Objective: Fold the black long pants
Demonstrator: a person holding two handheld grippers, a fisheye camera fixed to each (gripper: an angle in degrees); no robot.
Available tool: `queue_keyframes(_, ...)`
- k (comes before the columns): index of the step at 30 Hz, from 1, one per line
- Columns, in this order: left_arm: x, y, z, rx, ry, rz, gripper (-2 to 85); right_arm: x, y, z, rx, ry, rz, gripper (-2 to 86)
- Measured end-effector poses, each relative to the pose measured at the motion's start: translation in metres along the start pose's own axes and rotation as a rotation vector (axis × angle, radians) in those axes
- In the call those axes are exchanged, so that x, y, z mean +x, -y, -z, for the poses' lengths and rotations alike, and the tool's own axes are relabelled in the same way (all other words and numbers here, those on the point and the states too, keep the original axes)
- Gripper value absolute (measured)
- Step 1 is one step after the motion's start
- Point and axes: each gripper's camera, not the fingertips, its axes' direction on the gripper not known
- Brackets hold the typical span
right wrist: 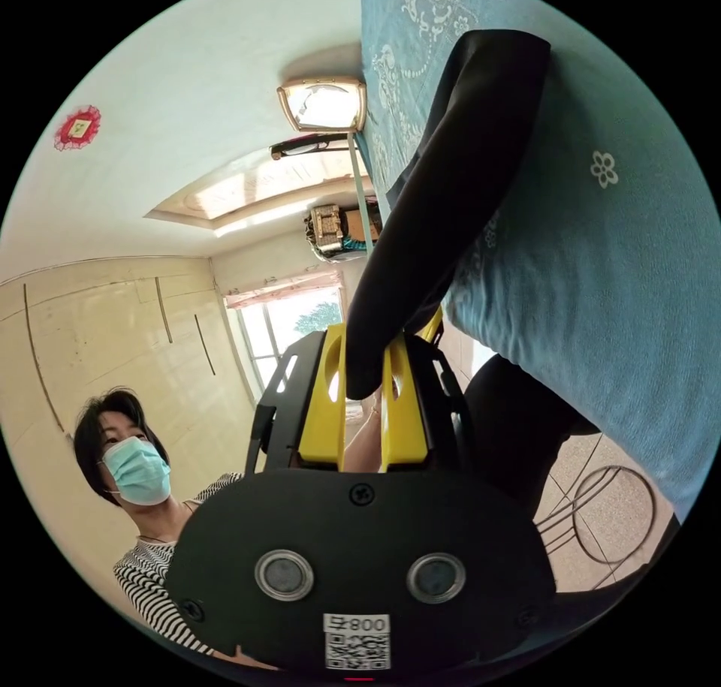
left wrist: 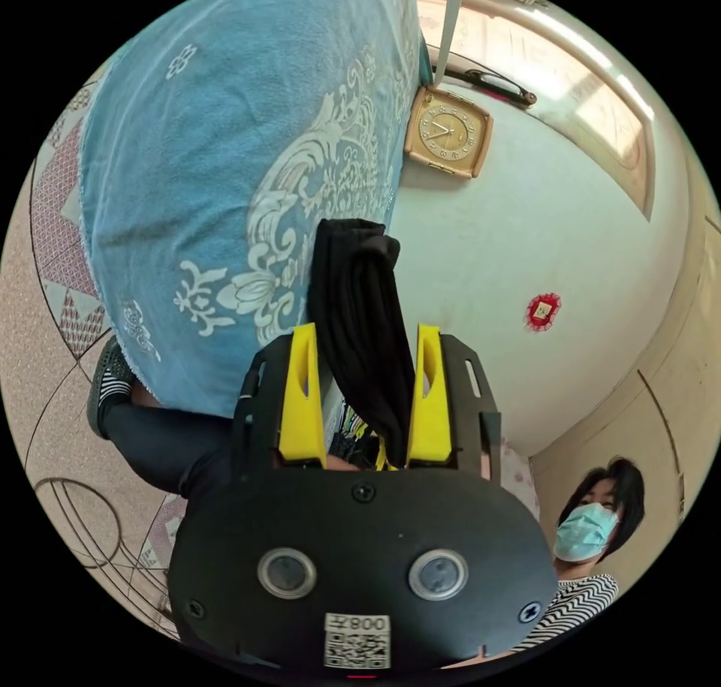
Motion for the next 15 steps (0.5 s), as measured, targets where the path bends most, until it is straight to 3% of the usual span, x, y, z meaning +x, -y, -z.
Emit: queue_keyframes(15,0.066,0.101,-0.025,-0.027,0.106,-0.028,9.5,-0.073,0.021,0.03,0.02,0.012,0.003,7.1)
